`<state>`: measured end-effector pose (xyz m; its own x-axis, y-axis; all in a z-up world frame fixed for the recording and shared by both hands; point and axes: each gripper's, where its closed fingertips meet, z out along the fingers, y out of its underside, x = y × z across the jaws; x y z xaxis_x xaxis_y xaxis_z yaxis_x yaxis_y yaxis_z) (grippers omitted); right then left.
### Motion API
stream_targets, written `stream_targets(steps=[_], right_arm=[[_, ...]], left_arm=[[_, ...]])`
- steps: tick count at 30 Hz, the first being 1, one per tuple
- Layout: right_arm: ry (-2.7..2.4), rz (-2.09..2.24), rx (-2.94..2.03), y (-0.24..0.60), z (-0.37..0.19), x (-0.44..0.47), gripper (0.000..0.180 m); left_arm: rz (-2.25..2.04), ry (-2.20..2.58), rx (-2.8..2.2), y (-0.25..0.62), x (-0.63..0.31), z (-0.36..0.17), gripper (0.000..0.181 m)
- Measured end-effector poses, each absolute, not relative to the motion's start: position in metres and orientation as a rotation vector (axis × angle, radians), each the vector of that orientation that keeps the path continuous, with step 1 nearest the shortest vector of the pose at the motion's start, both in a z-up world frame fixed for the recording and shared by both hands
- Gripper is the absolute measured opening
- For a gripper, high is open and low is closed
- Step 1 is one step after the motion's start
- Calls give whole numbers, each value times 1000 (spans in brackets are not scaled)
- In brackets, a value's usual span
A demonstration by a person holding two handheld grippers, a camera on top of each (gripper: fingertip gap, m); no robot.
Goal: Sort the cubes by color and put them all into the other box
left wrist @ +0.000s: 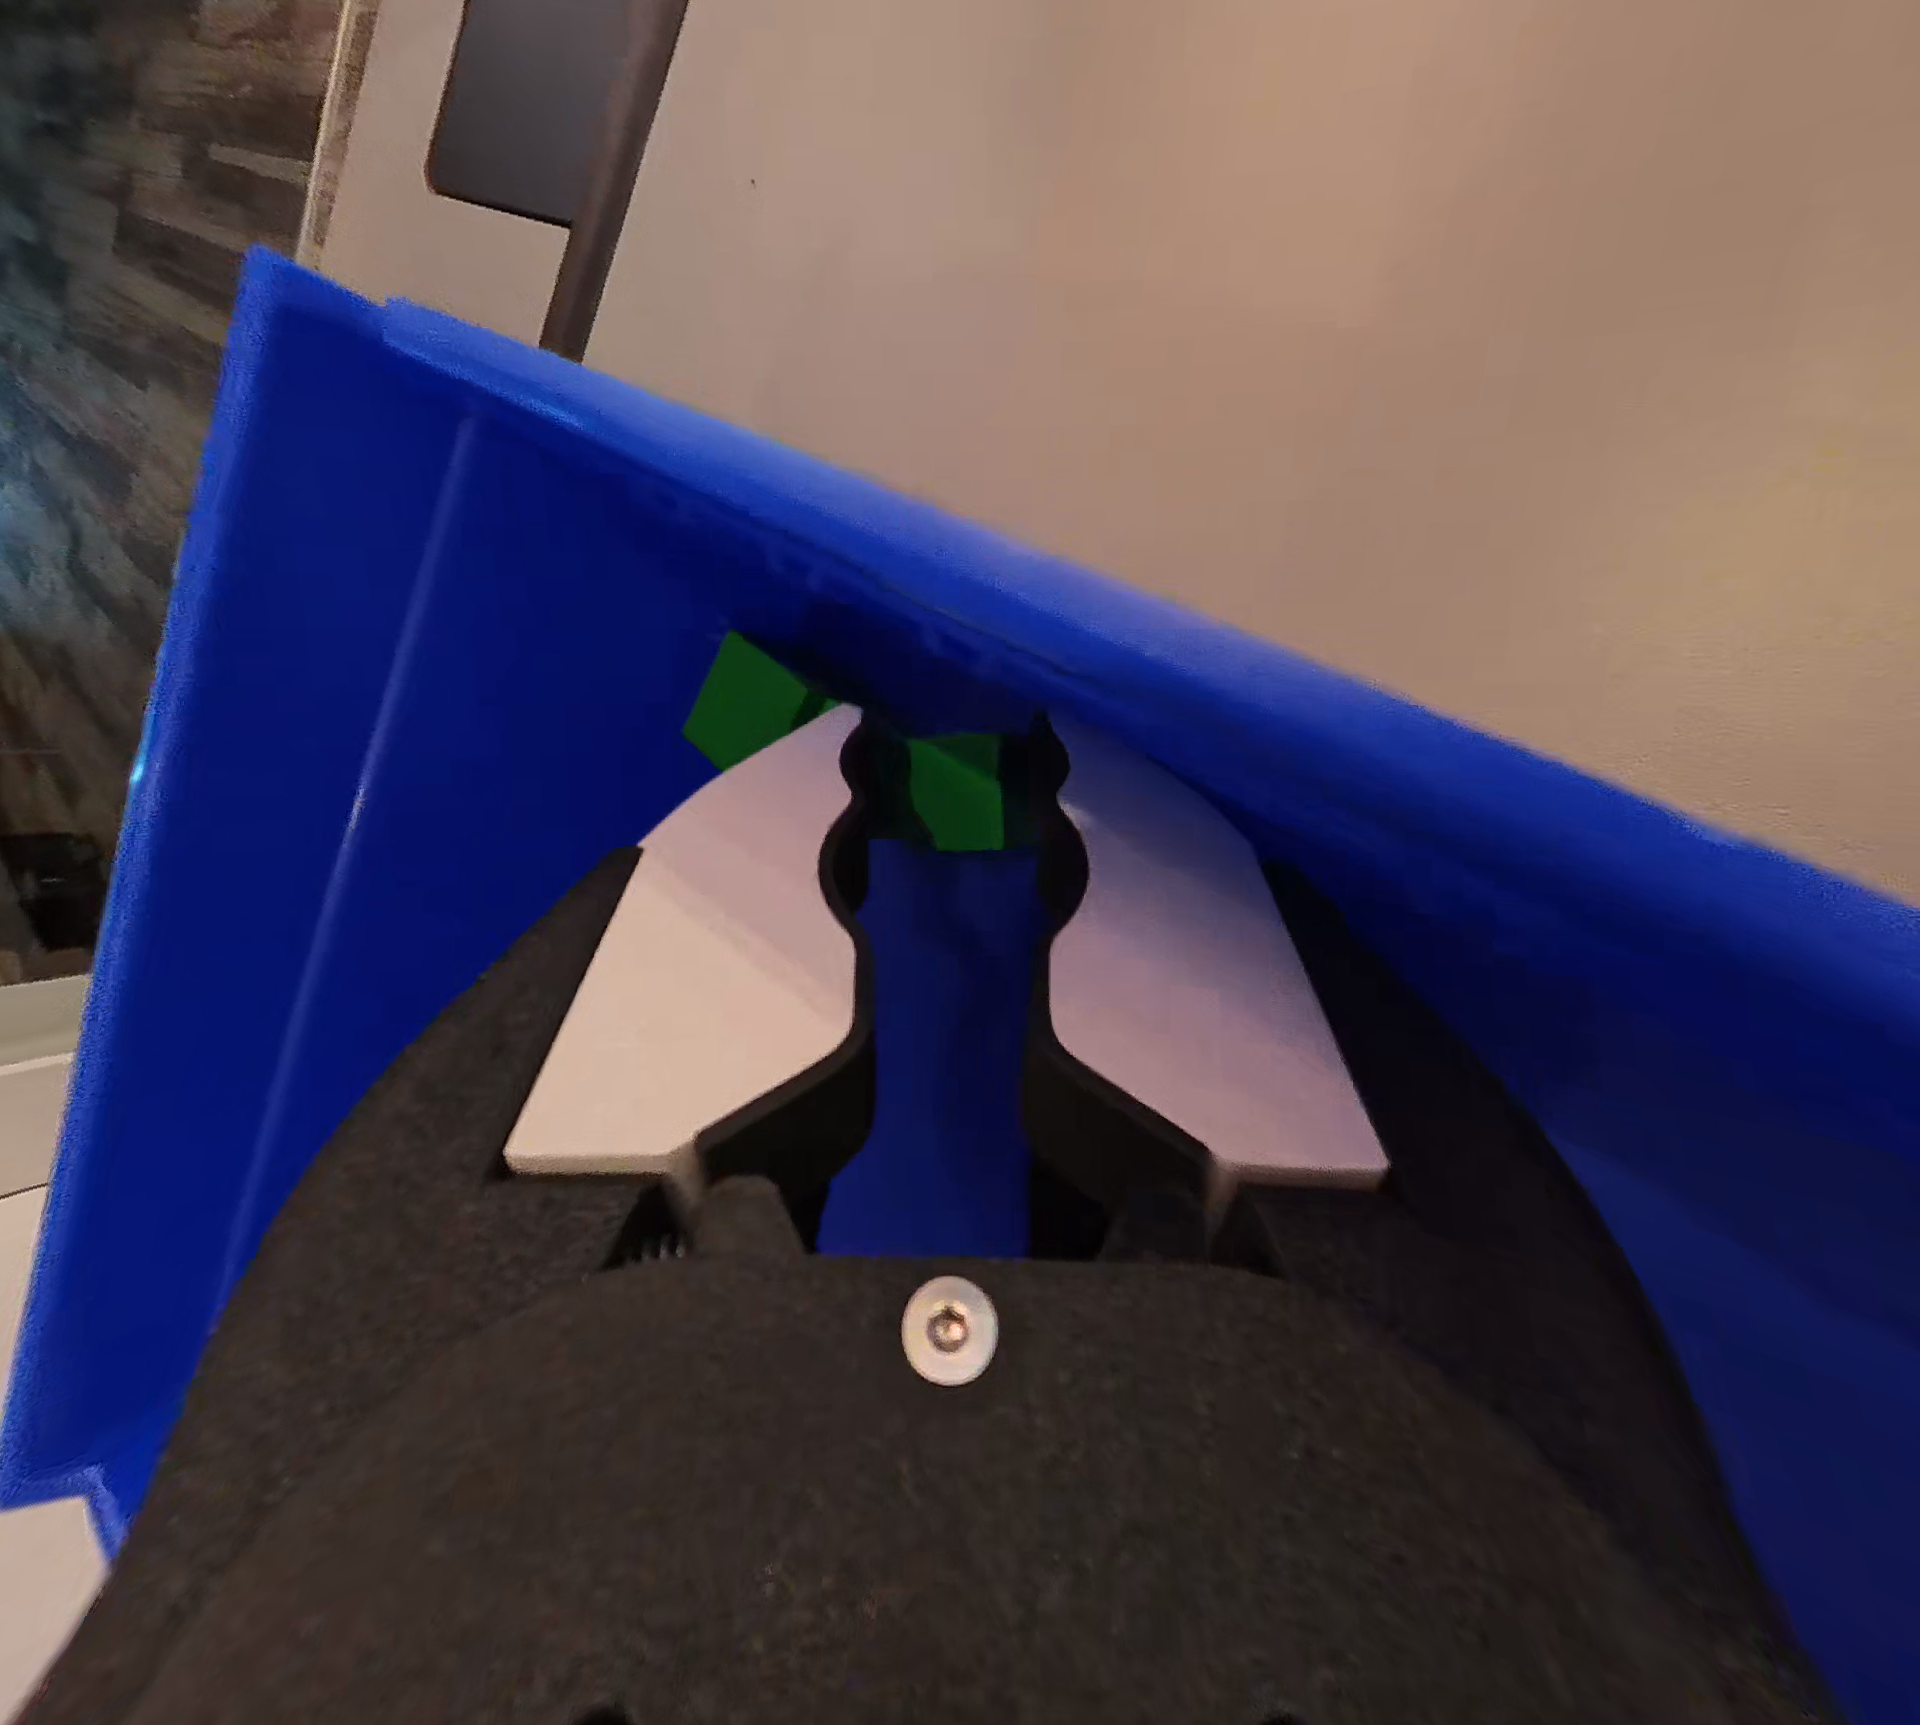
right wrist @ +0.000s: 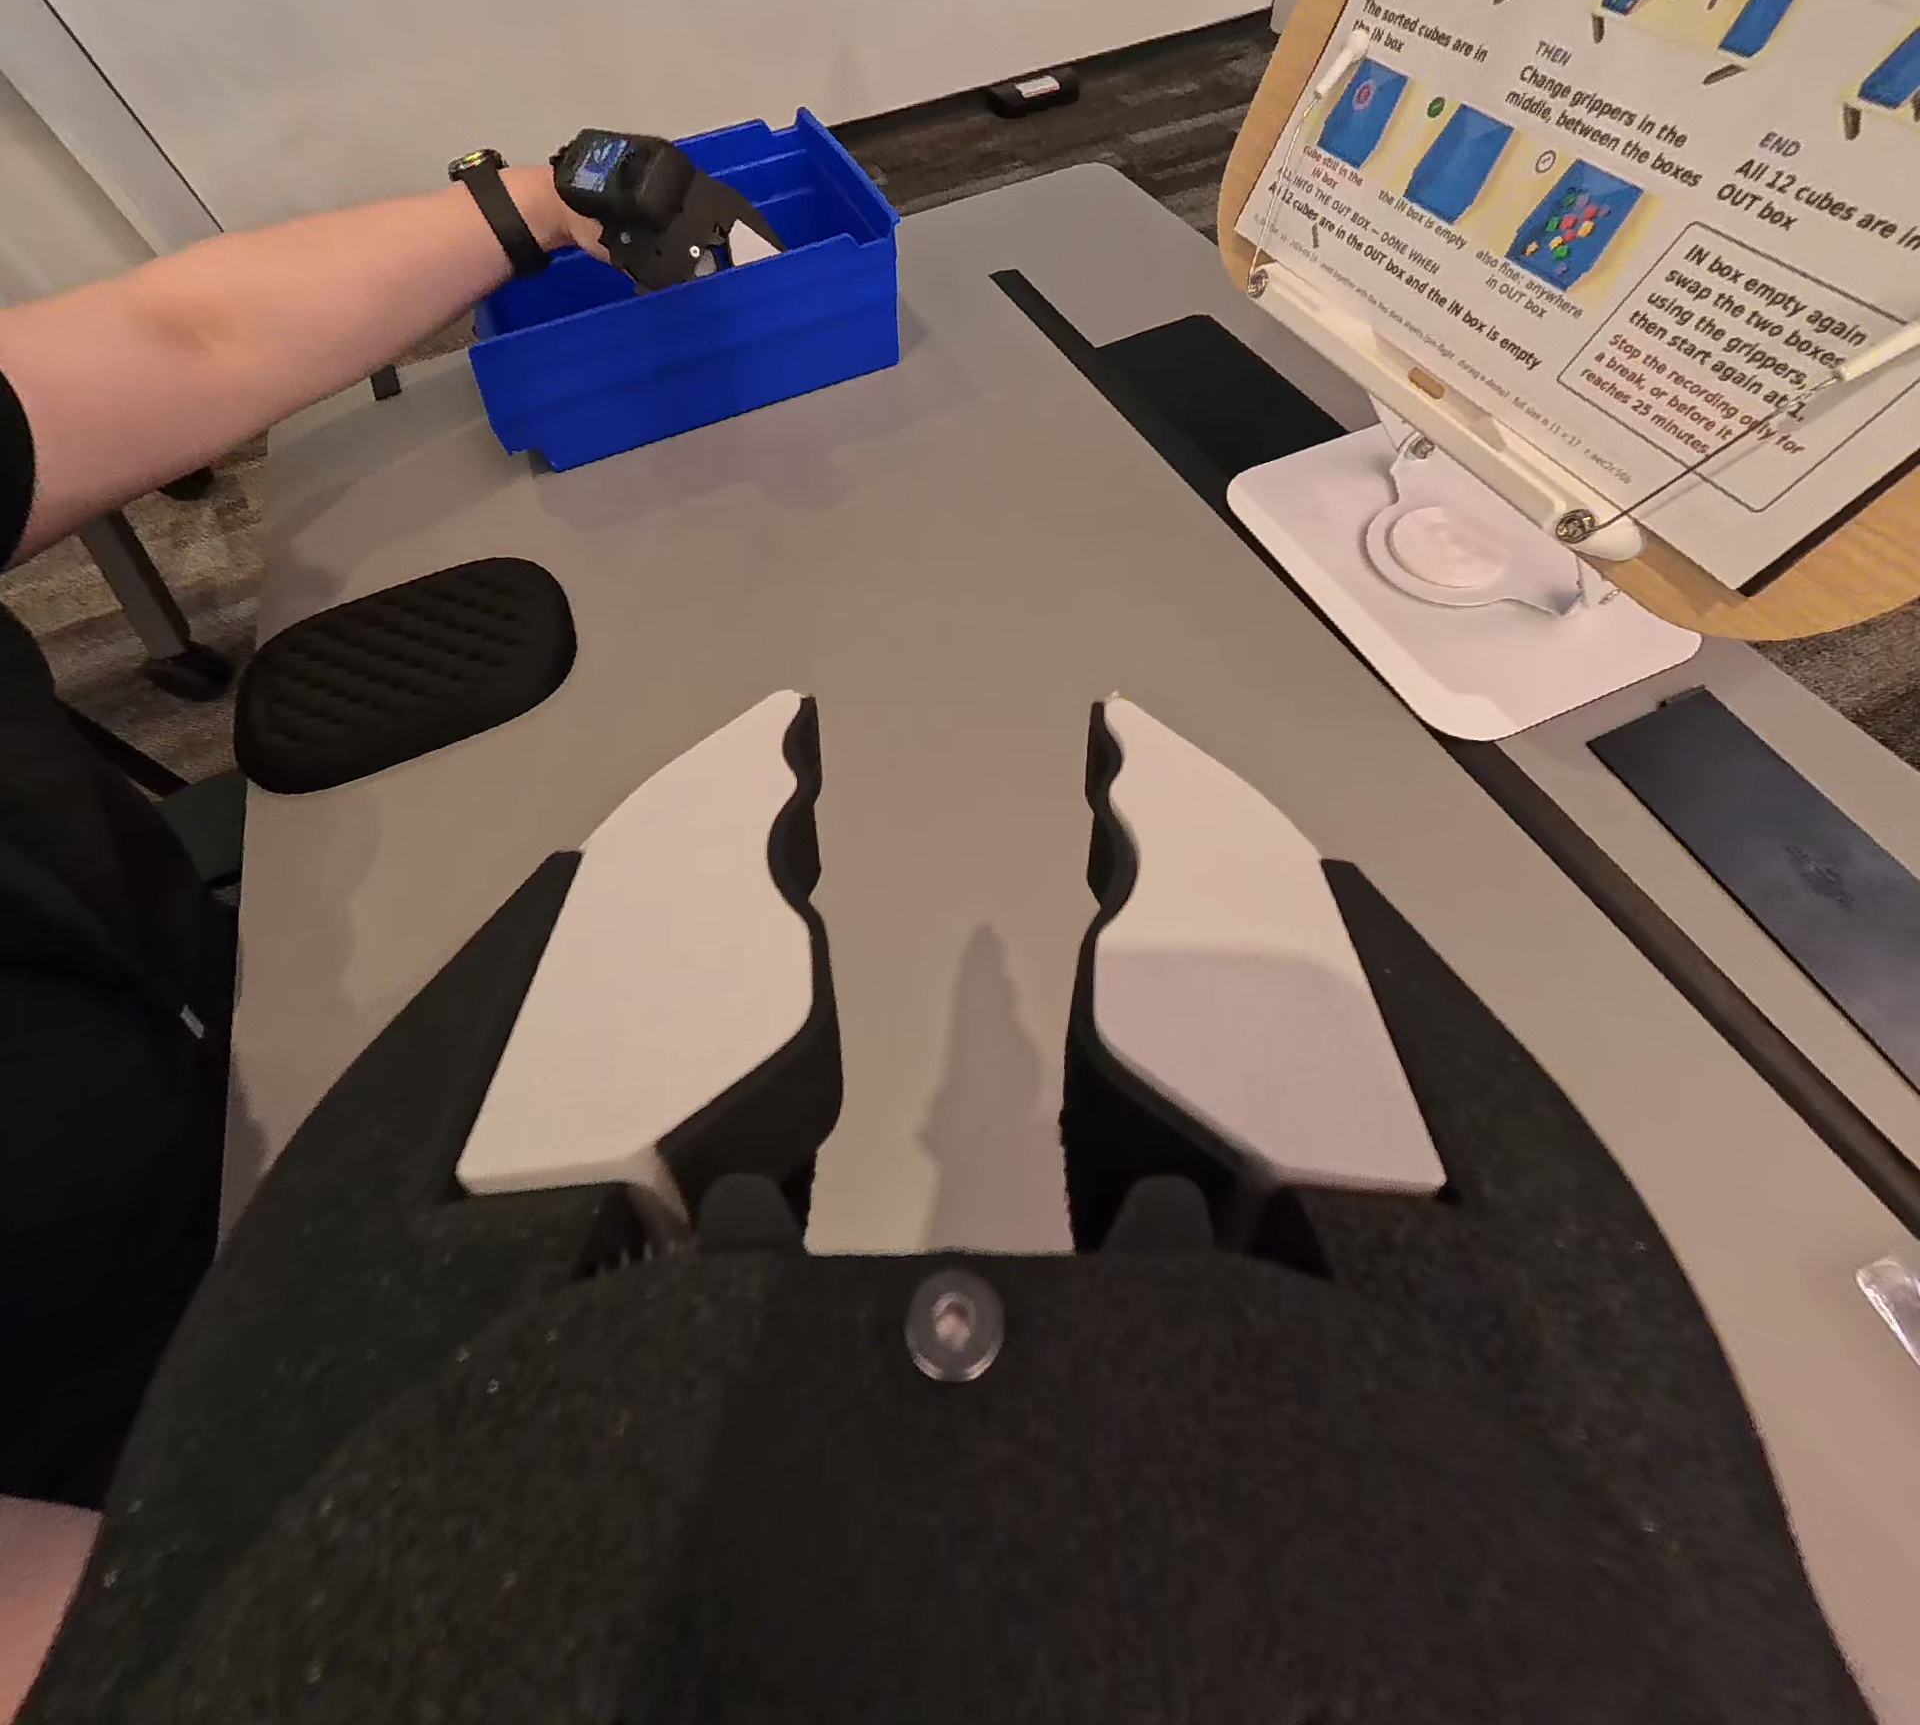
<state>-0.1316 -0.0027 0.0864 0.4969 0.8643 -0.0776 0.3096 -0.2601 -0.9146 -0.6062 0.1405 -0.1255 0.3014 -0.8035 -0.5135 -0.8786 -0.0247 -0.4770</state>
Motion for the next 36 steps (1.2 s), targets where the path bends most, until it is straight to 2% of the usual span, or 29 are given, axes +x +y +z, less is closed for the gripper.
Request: stream_targets(steps=[36], right_arm=[[-1073,726,-1908,2,57,-137,49]], left_arm=[[189,1502,-1868,134,-623,-121,26]])
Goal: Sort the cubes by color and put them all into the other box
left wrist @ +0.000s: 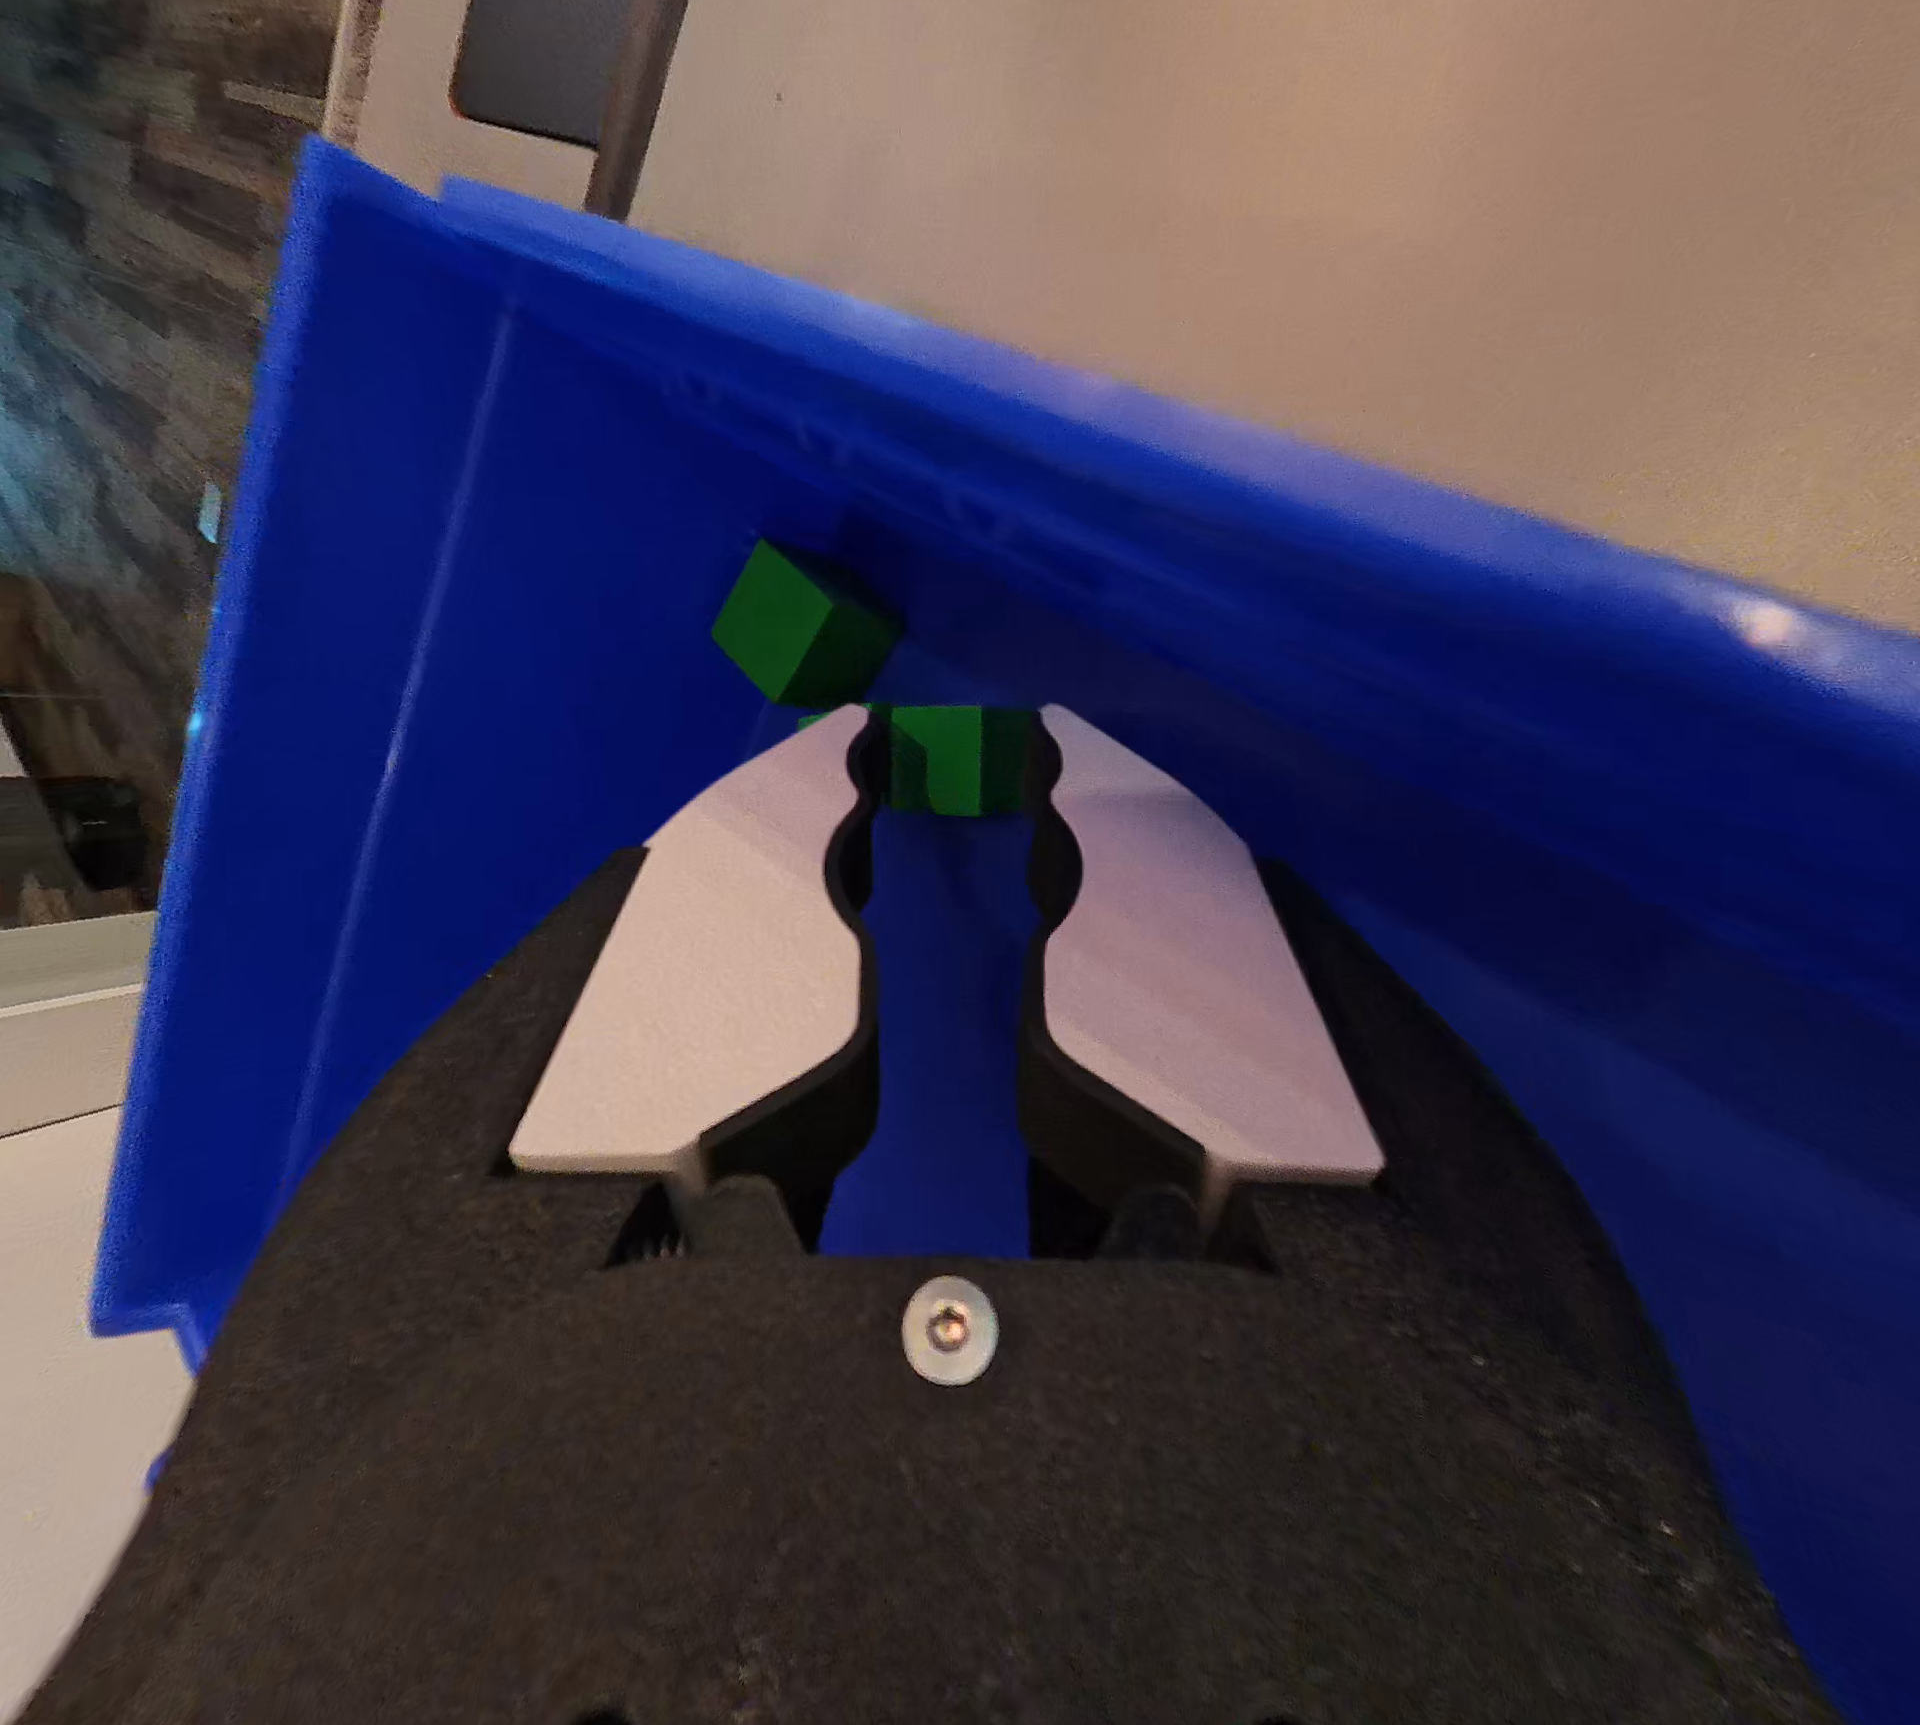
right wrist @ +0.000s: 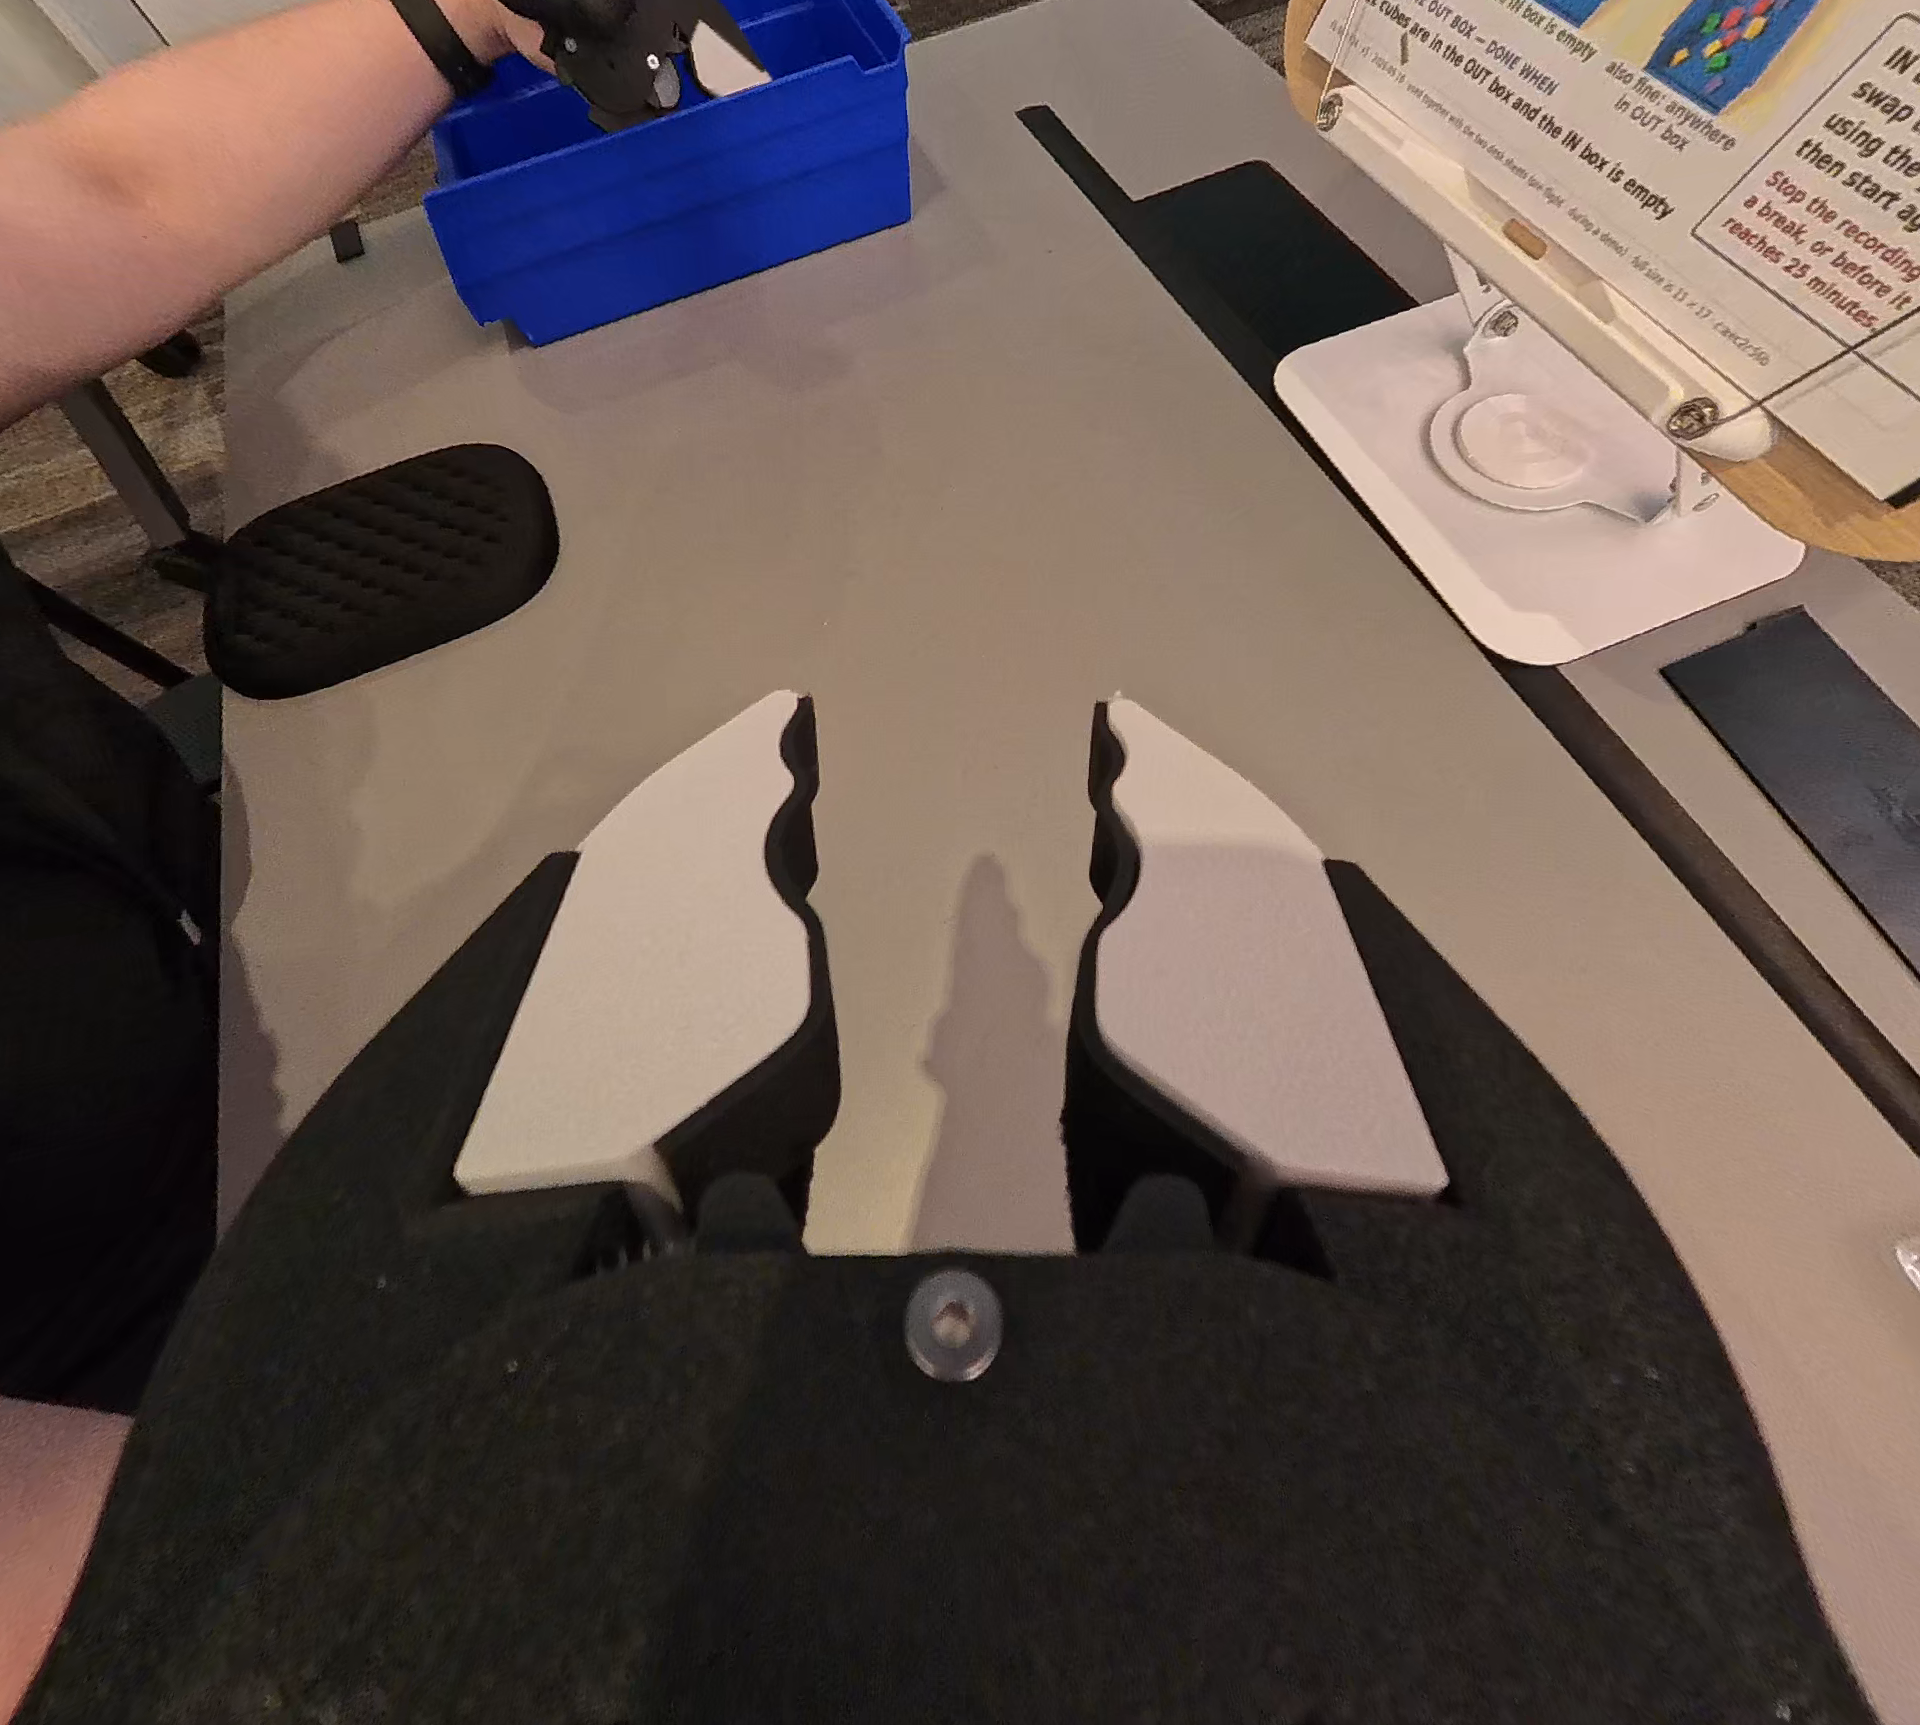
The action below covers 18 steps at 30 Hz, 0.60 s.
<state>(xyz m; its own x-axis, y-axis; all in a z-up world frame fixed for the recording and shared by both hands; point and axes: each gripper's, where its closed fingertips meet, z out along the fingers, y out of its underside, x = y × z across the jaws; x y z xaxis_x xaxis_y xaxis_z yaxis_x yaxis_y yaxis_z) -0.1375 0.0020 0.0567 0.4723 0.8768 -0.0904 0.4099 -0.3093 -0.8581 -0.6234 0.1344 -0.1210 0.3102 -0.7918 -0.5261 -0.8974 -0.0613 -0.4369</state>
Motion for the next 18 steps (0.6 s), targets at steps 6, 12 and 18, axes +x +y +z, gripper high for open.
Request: stream_targets(steps=[6,12,18], right_arm=[[-1103,709,-1932,2,50,-141,50],[-1114,706,-1937,2,48,-141,50],[-1119,711,-1942,3,45,-142,50]], left_arm=[[198,1483,-1898,142,-628,-126,29],[175,1483,-1933,142,-634,-129,27],[168,1483,-1945,139,-637,-129,27]])
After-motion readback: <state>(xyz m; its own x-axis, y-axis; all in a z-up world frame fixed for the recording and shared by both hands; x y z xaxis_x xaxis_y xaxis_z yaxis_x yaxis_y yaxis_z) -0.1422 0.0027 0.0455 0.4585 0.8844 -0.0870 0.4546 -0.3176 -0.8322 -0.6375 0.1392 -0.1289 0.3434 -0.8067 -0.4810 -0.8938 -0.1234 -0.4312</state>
